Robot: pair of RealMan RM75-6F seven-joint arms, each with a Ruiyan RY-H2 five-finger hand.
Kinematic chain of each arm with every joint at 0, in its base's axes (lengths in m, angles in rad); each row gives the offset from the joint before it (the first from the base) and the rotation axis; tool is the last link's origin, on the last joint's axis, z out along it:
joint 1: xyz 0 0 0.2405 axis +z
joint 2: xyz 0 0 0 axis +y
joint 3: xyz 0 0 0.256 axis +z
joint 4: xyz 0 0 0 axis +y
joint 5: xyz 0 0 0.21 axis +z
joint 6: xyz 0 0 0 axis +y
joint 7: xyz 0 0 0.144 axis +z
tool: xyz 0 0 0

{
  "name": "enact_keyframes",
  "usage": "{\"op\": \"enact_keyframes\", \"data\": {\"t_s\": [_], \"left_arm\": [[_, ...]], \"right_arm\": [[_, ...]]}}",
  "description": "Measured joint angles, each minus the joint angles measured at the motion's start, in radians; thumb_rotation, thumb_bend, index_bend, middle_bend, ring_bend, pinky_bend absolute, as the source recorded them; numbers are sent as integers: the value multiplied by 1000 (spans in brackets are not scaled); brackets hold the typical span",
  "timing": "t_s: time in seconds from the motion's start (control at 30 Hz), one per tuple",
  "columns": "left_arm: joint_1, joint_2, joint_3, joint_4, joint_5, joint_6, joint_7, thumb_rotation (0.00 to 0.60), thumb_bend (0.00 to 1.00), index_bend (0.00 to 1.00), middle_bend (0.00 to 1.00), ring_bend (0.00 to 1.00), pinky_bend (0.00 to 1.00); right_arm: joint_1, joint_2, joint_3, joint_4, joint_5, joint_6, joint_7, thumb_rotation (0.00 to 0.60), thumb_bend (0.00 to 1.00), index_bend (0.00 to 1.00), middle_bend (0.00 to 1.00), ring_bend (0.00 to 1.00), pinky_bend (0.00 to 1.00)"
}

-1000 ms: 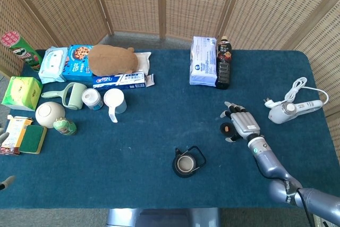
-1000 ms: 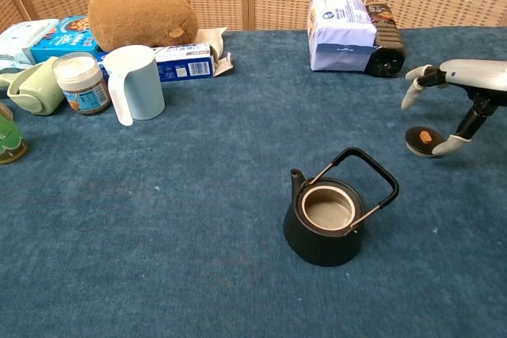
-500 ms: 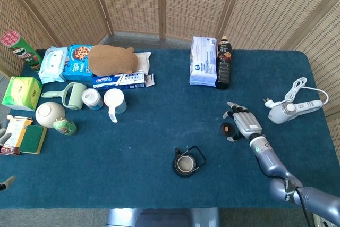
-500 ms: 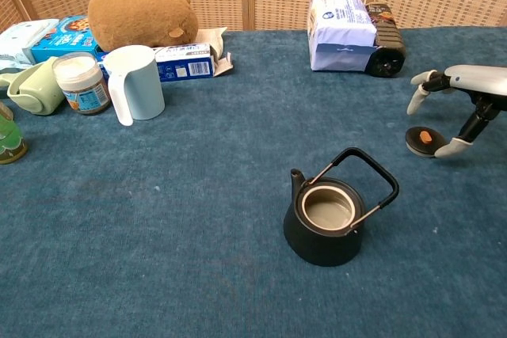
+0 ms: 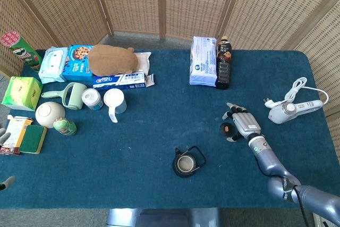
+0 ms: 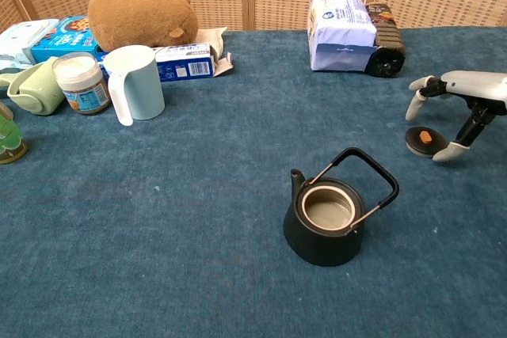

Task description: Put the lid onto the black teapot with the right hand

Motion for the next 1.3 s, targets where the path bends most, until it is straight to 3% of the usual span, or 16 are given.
{"op": "enact_keyframes", "data": {"t_s": [1.3], "left_arm": [[8, 0, 4, 1, 8, 15, -15, 600, 97, 0, 0, 0, 62]], "right_arm": [[-1, -30, -1, 36, -7, 20, 14, 600, 222, 408, 38, 5, 1]]}}
